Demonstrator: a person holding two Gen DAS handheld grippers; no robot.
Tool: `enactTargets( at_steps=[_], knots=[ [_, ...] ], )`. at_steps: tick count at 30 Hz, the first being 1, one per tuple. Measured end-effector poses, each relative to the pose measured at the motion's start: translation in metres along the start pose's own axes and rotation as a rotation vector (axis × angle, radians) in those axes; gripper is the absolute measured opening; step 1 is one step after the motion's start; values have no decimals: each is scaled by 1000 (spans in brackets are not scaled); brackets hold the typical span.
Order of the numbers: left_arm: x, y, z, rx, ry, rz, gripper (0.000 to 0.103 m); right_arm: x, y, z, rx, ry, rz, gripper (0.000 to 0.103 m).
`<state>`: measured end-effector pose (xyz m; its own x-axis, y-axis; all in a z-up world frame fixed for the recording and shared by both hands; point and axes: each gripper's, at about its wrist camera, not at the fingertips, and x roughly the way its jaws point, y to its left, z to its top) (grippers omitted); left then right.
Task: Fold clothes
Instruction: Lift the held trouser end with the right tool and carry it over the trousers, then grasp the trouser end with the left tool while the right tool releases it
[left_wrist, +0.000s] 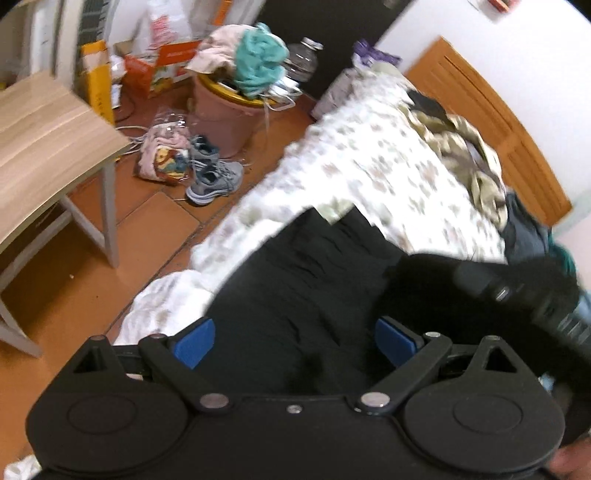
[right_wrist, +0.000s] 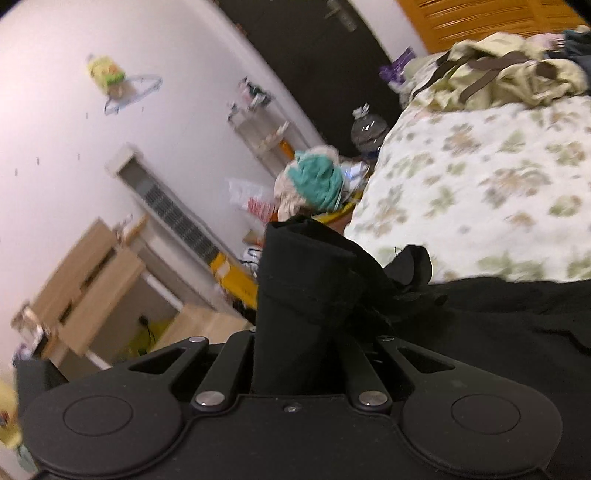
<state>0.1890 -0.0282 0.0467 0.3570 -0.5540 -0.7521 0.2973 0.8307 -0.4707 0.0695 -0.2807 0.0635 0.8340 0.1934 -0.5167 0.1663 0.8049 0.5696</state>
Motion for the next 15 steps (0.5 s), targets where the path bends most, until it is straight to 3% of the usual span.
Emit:
enactTargets(
  at_steps=[4, 7, 11, 15],
  knots=[
    [-3, 12, 7, -50, -10, -12, 96, 27, 8, -17, -57, 55, -35, 6],
    [-3, 16, 11, -82, 2, -32, 96, 42, 13, -31, -96, 97, -60, 13],
    [0, 12, 11, -91, 17, -60, 96, 57, 21, -46, -159, 163, -79, 39],
    [5, 8, 10, -110, 38, -111, 96, 61, 36, -57, -274, 198, -94, 50]
  ],
)
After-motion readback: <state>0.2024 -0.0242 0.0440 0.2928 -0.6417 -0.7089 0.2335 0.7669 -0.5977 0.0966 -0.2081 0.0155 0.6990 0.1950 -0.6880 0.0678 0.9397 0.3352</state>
